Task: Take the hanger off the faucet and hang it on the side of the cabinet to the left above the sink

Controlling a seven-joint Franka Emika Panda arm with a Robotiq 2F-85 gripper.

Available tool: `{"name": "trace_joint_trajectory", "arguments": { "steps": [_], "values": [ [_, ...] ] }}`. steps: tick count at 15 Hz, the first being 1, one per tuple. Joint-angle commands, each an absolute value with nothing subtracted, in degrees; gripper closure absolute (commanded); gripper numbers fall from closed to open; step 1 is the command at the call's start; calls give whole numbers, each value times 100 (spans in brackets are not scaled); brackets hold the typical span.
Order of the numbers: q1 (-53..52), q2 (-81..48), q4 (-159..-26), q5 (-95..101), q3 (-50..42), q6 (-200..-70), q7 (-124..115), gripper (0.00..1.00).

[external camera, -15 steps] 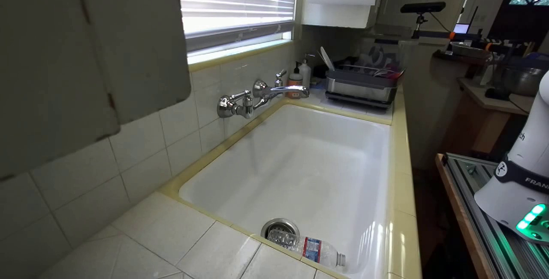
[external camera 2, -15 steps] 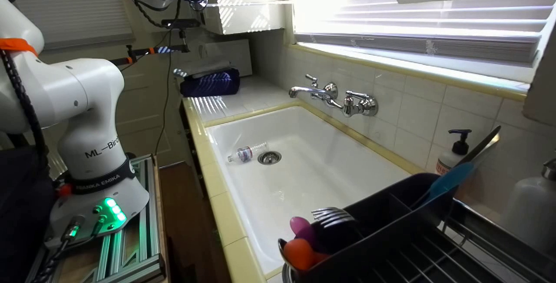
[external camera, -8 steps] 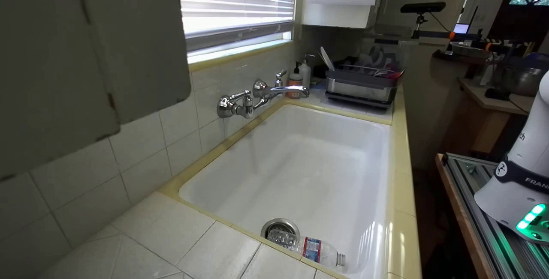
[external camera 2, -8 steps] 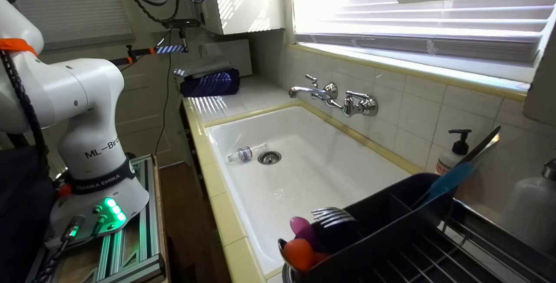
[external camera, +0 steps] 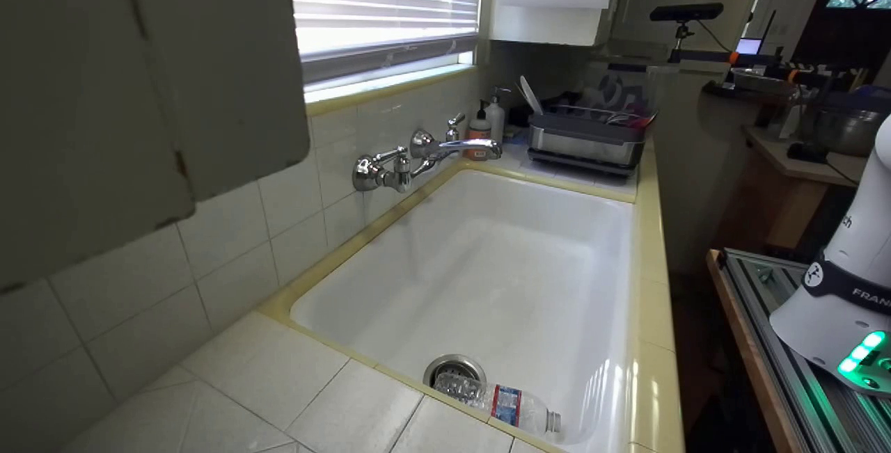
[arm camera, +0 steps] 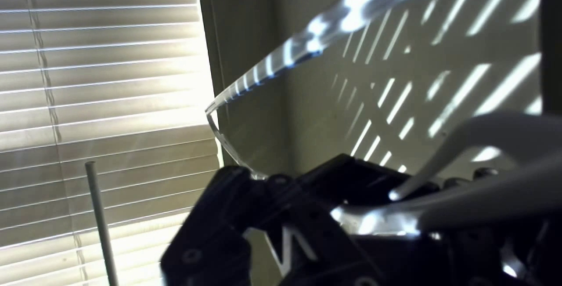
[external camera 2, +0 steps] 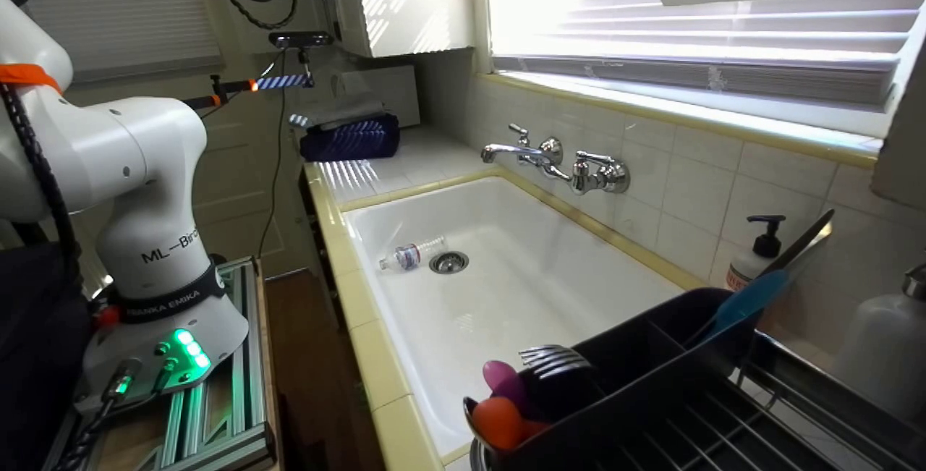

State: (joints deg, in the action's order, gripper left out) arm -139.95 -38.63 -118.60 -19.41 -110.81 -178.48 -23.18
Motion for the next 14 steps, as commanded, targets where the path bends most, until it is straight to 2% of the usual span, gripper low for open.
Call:
{"name": "trace_joint_trajectory", "arguments": {
  "steps": [1, 14],
  "values": [
    [-13967, -3921, -11766, -2089, -11075, -18043, -2177, 100],
    [-13901, -3991, -11674, -2235, -11273, -18451, -2212, 100]
  ]
}}
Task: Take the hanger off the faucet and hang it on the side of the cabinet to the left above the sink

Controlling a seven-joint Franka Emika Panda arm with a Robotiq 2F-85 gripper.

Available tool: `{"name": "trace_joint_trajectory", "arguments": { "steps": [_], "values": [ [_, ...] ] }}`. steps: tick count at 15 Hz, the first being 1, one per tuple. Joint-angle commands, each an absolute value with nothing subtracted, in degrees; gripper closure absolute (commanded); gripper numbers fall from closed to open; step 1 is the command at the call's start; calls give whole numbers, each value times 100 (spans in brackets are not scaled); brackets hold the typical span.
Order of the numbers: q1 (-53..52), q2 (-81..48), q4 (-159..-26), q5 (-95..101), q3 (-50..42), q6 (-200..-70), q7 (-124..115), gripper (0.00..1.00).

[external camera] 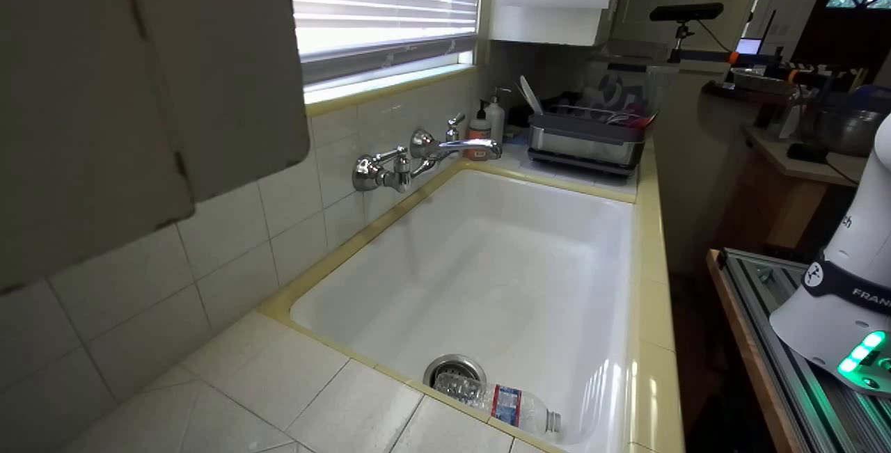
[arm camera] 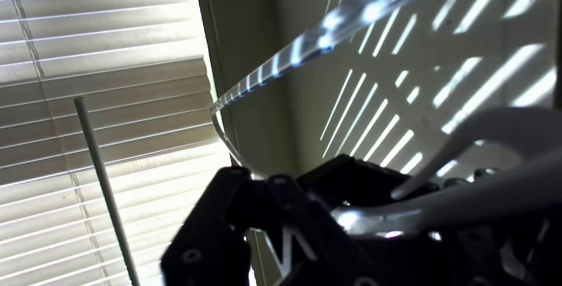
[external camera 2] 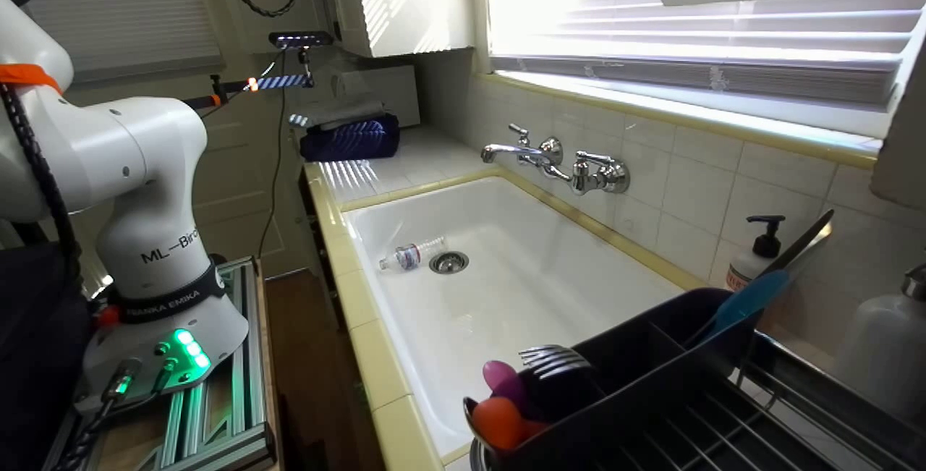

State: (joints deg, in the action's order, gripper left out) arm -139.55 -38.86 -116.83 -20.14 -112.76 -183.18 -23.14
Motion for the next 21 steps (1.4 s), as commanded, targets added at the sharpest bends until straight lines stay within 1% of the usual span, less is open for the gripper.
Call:
{"name": "trace_joint_trajectory", "arguments": {
  "steps": [1, 9, 21],
  "values": [
    [-13887, -3977, -11653, -2239, -11254, -18458, -2210, 100],
    [-13746, -3950, -11369, -2260, -11206, -18334, -2240, 100],
    [-13079, -3840, -10597, -2105, -10747, -17463, -2268, 100]
  ]
}}
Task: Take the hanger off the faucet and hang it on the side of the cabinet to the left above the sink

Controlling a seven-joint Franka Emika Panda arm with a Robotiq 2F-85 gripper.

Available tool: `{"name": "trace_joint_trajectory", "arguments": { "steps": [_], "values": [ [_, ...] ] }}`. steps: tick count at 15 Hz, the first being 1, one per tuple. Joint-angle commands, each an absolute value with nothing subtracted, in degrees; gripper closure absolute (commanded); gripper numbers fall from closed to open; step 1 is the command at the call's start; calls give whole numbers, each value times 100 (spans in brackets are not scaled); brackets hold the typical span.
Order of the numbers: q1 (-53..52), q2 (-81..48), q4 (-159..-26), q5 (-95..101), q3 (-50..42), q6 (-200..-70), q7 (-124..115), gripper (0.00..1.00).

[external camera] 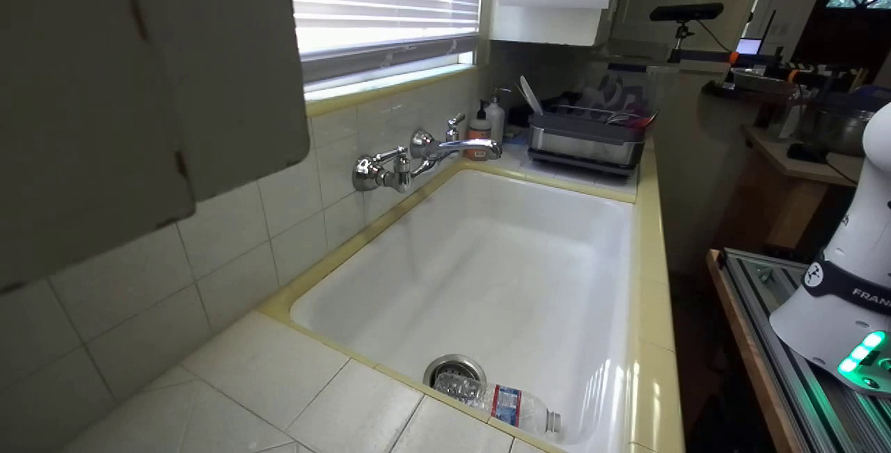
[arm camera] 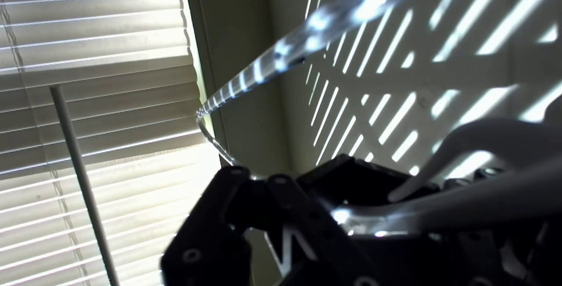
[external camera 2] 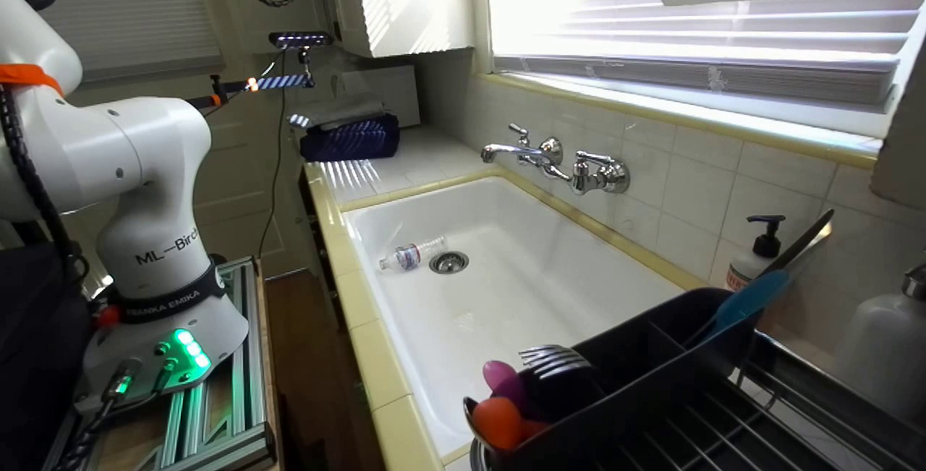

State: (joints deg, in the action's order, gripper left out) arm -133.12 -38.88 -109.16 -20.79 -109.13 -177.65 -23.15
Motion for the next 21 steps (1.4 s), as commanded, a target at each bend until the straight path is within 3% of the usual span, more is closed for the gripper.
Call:
{"name": "trace_joint_trajectory", "arguments": {
  "steps": [1, 20, 21],
  "values": [
    [-13014, -3845, -10533, -2097, -10719, -17423, -2278, 100],
    [-12708, -3439, -10128, -1852, -10376, -16563, -2030, 100],
    [-12744, -3473, -10170, -1855, -10426, -16531, -2046, 75]
  ]
}}
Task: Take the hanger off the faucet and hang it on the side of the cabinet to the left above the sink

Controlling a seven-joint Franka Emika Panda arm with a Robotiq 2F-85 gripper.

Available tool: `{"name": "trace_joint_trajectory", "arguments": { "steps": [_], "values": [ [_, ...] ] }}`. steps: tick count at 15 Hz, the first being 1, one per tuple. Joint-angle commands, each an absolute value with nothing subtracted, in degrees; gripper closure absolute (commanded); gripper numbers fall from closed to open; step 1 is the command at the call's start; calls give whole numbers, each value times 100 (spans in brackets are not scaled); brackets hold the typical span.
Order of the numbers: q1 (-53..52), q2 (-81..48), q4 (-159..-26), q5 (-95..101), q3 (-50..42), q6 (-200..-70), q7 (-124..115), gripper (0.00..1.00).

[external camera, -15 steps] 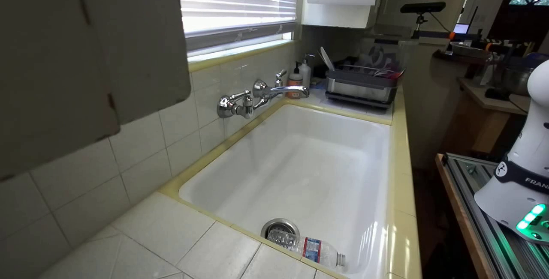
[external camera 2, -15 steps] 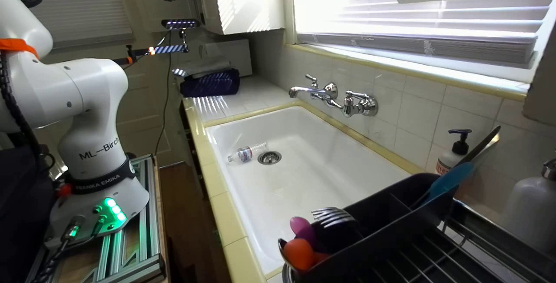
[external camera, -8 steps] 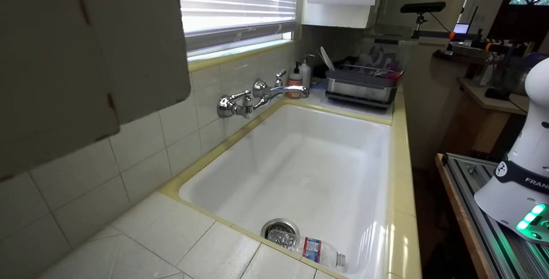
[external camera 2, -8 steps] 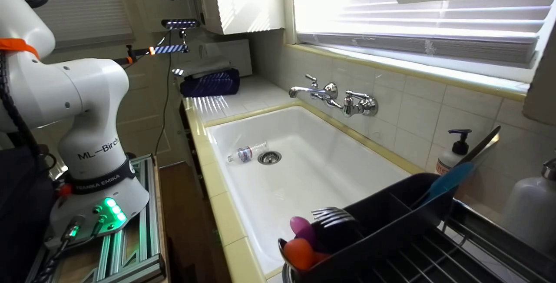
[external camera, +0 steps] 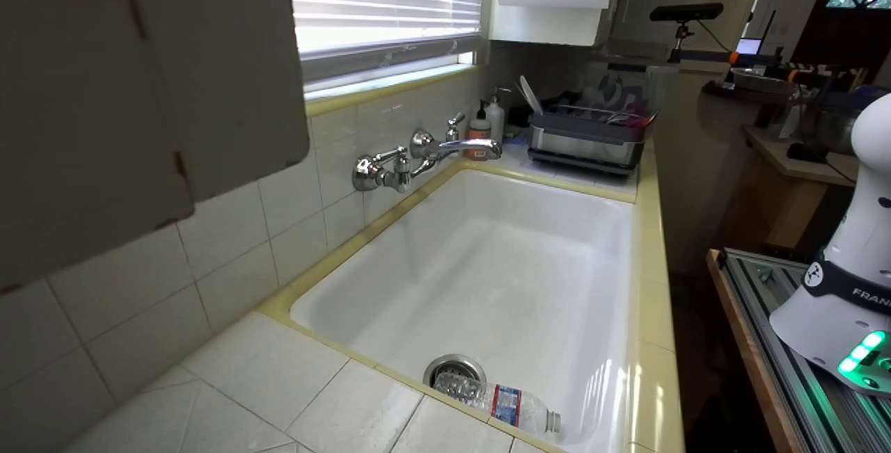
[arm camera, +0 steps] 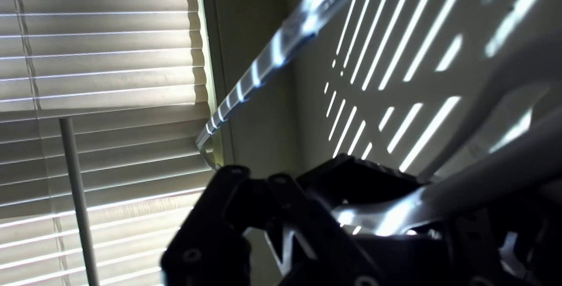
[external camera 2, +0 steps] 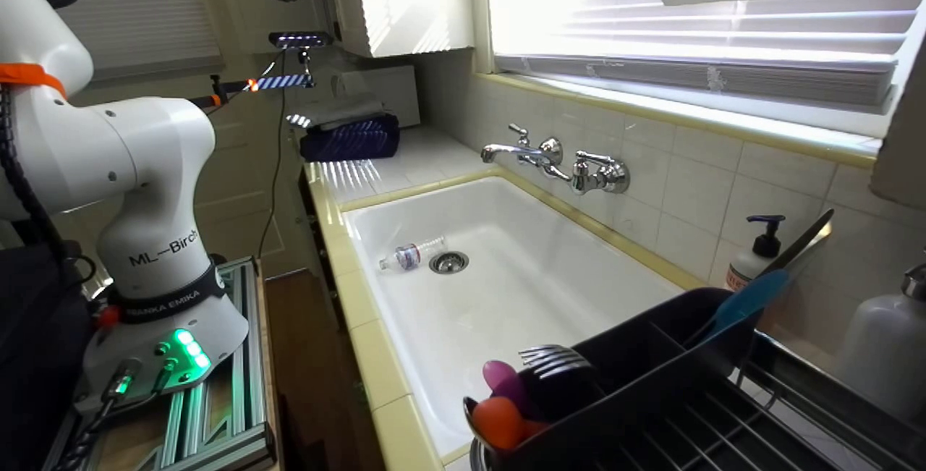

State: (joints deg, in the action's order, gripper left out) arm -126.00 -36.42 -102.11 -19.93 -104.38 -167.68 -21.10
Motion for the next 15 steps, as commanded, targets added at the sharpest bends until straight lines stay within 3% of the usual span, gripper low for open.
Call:
{"name": "trace_joint_trajectory", "arguments": {
  "steps": [1, 11, 15],
  "values": [
    [-12782, -3499, -10203, -1857, -10471, -16502, -2055, 75],
    [-12851, -4132, -10553, -1911, -11058, -16234, -2309, 1],
    [-12904, -4172, -10624, -1901, -11194, -15825, -2243, 0]
  ]
}}
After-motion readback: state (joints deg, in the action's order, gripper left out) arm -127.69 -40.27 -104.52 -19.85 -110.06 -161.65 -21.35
